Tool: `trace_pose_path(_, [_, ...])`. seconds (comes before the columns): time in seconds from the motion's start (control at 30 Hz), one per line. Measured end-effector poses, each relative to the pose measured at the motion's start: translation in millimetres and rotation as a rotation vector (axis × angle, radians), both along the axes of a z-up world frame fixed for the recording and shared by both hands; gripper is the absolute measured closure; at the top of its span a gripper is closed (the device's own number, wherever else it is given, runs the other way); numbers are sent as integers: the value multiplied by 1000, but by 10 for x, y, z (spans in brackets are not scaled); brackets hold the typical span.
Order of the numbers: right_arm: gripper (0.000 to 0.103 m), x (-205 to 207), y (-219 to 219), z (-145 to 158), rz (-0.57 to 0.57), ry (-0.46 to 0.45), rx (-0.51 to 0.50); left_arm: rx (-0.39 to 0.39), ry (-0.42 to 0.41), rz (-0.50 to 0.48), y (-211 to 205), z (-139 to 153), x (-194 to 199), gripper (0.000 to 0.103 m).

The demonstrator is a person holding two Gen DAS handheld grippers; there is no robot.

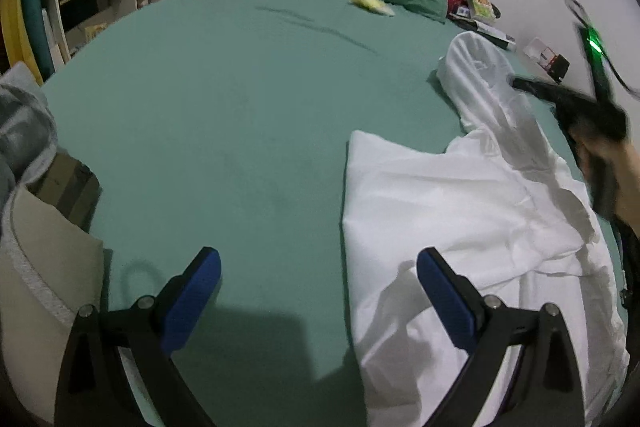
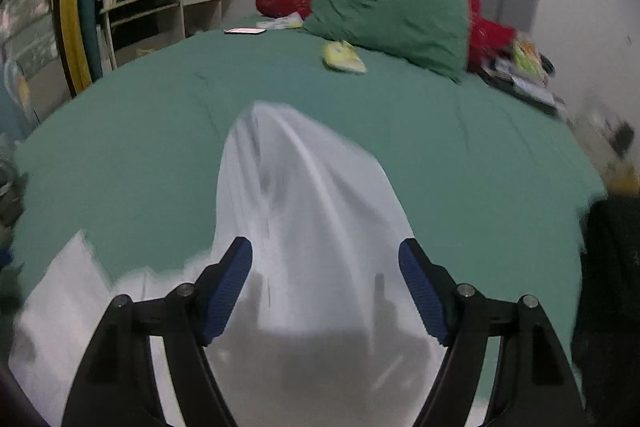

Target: Fold large clothes

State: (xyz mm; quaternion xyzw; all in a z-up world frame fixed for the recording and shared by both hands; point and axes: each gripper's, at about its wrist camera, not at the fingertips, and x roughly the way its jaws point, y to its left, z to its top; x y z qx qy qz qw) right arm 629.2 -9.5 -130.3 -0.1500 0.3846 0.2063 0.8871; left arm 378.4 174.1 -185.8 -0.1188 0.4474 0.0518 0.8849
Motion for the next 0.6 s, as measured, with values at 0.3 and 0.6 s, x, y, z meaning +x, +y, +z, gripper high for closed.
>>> trace_pose_path(0.3, [99, 109, 8, 206, 37, -37, -72, -51, 0, -25, -12, 25, -4, 4])
trace_pose_path(0.6, [99, -2100, -948, 997, -21, -252, -86, -15, -87, -88, -339, 312, -180, 4])
